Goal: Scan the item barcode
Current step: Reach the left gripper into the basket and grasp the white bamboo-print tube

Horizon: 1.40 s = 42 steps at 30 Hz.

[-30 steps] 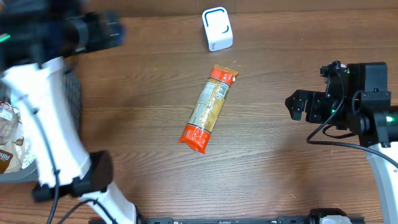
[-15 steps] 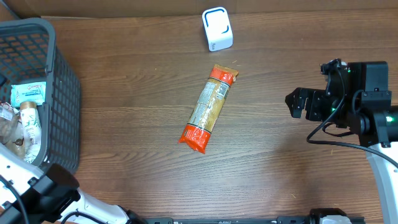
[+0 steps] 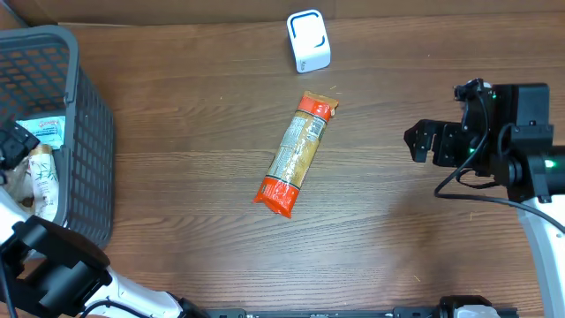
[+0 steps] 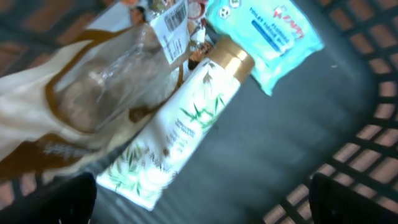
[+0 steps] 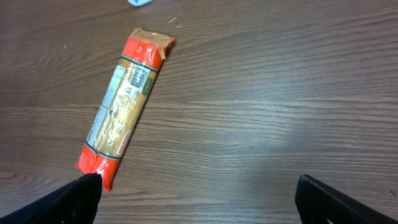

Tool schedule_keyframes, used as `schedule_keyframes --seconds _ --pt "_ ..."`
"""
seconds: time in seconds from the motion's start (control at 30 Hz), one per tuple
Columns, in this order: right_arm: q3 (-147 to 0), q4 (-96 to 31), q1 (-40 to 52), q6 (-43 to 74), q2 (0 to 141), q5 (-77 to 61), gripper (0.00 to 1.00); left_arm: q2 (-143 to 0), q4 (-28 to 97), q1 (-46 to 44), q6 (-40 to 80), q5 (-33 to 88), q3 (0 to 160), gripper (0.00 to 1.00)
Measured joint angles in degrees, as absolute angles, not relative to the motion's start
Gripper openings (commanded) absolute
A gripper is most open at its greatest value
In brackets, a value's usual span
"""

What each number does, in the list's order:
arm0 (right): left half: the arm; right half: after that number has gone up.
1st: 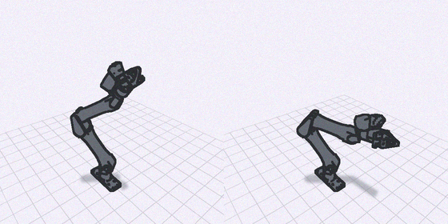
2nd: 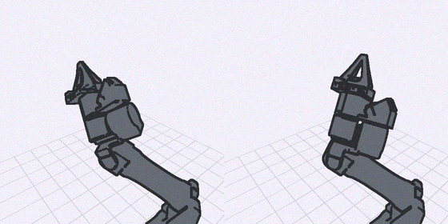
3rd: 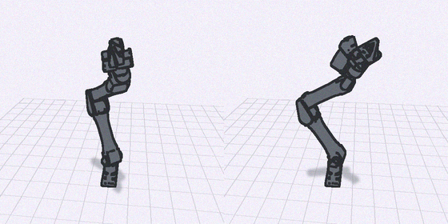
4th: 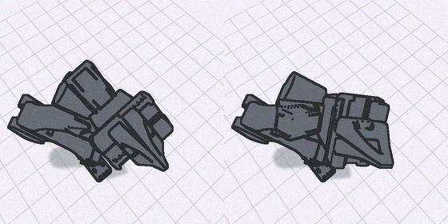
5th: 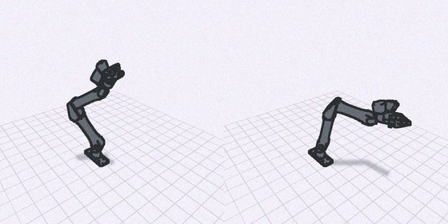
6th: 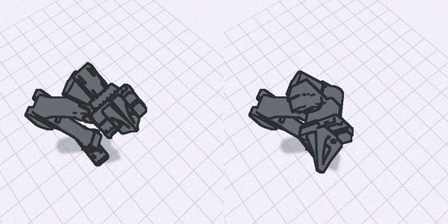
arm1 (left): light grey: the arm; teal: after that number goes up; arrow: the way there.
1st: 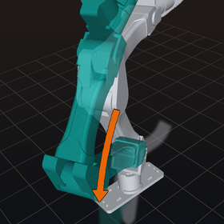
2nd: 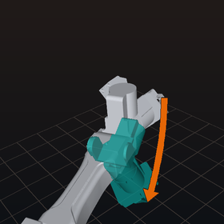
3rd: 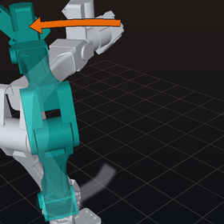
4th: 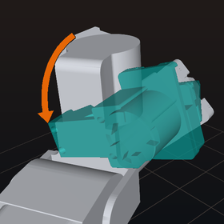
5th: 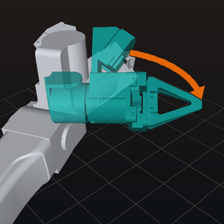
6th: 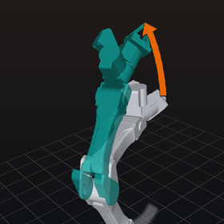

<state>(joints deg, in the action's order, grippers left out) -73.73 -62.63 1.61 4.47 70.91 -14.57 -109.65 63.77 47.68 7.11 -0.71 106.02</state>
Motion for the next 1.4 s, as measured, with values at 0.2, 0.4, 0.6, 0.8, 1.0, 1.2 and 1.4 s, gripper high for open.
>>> schedule_keyframes --seconds 0.2,0.4,0.6,0.8,1.0,1.2,1.4 --pt "-73.73 -62.67 1.61 4.49 73.54 -14.57 1.00 -109.65 51.96 47.68 -0.03 -1.28 96.38 0.96" --pt "-73.73 -62.78 1.58 4.47 75.02 -14.55 1.00 -109.65 46.19 47.68 -6.81 -1.61 88.84 0.96" --pt "-73.73 -63.09 1.58 4.47 75.61 -14.57 1.00 -109.65 42.52 47.68 -9.96 -4.10 83.46 0.98" --pt "-73.71 -63.33 1.58 4.47 75.61 -14.57 1.00 -109.91 39.68 47.68 -12.08 -5.72 80.51 1.00" --pt "-73.71 -63.70 1.58 4.49 75.61 -14.57 1.00 -113.71 38.92 47.68 -12.43 -5.28 80.38 0.93" --pt "-73.73 -63.90 1.61 4.47 75.61 -14.57 1.00 -114.45 37.80 47.68 -12.80 -4.19 80.66 0.23" --pt "-73.71 -63.92 1.58 4.49 75.61 -14.57 1.00 -114.45 38.28 47.79 -13.06 -2.33 82.91 0.04"
